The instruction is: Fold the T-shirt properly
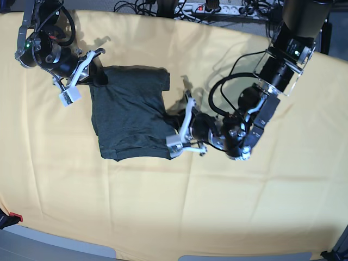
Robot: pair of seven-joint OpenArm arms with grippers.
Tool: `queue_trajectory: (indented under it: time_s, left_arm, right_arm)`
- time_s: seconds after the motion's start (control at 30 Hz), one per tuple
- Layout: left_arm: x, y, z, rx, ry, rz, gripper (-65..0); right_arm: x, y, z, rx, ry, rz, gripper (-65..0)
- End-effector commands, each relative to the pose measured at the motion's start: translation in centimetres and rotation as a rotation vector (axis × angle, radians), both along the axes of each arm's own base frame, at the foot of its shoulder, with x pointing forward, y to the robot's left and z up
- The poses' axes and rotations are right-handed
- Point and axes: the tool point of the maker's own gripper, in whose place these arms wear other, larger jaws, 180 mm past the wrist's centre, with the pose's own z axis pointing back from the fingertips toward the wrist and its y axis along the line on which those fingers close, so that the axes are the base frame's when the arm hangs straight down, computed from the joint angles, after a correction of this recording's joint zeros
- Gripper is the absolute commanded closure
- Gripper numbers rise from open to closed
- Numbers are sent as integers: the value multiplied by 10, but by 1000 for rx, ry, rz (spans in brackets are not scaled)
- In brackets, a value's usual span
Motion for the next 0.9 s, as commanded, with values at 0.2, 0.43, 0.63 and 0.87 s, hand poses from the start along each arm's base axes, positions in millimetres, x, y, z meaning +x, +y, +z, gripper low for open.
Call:
queue_trajectory:
  time_s: [0.2, 0.43, 0.63, 0.87]
  left_arm:
    - [43, 2, 98, -319, -33, 89, 0]
    - [37, 15, 134, -513, 55, 97, 0]
    - [25, 20, 118, -551, 124, 127, 0]
    - [7, 53, 120, -491, 46, 143, 0]
  right_arm:
    - [8, -3, 12, 5, -50, -5, 0]
    - [50, -17, 84, 204, -270, -105, 0]
    - [44, -48, 111, 297, -310, -191, 0]
    - [18, -83, 122, 275, -313, -274, 0]
